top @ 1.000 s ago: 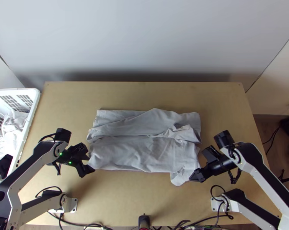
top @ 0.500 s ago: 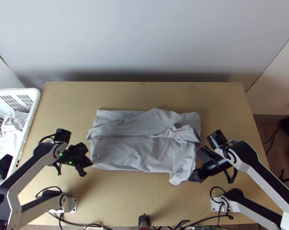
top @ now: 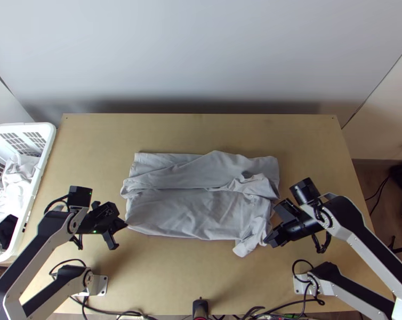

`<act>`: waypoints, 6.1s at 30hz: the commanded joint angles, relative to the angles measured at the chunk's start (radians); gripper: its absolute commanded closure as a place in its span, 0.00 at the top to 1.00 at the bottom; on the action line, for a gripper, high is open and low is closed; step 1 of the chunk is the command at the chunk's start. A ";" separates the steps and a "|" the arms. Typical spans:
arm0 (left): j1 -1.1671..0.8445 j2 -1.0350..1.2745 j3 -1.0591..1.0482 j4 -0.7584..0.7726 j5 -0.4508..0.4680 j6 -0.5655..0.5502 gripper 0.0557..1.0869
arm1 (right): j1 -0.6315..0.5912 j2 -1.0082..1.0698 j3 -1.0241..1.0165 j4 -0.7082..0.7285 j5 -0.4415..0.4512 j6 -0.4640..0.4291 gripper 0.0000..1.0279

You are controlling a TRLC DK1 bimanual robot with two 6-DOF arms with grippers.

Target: Fold the t-shirt

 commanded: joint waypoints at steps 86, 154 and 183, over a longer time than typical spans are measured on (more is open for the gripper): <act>0.054 0.508 0.595 0.245 -0.085 -0.292 0.03 | -0.368 0.530 0.553 0.393 0.136 -0.070 0.03; 0.034 0.738 0.621 0.207 -0.255 -0.206 0.03 | -0.241 0.679 0.763 -0.281 -0.164 0.021 0.95; 0.021 0.684 0.617 0.195 -0.255 -0.222 0.03 | -0.018 0.676 0.476 0.548 0.014 -0.130 0.95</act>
